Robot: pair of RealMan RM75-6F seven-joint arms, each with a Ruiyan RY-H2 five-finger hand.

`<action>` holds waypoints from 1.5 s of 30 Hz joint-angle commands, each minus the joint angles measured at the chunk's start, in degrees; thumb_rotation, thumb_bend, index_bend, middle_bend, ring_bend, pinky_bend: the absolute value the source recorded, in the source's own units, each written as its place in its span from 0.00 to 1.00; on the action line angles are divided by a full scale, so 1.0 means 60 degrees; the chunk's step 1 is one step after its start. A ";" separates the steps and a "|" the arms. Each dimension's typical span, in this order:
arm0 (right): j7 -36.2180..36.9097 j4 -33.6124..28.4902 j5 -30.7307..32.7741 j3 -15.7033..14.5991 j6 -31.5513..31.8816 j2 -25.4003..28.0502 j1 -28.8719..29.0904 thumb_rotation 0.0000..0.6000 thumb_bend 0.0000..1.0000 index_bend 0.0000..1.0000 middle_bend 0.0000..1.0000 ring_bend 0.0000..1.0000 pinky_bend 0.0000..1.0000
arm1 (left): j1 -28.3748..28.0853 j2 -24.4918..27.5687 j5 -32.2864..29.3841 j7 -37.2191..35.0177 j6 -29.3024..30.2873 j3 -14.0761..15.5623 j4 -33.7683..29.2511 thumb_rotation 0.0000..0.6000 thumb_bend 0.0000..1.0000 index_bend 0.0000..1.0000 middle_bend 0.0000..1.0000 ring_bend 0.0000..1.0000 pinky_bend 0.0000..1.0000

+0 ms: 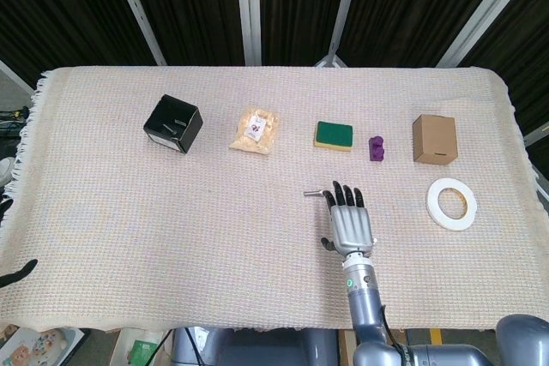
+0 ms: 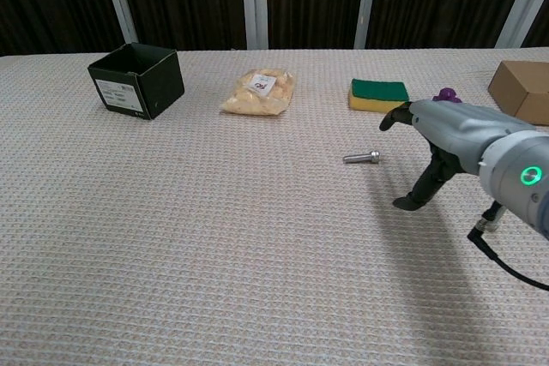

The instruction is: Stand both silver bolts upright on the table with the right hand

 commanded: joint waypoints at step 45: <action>0.0497 0.5157 0.1272 0.1867 -0.1475 -0.2258 0.2247 1.00 0.29 0.51 0.02 0.07 0.01 | -0.0127 0.0003 -0.0246 0.0089 -0.0200 -0.0070 -0.0027 1.00 0.12 0.12 0.06 0.00 0.15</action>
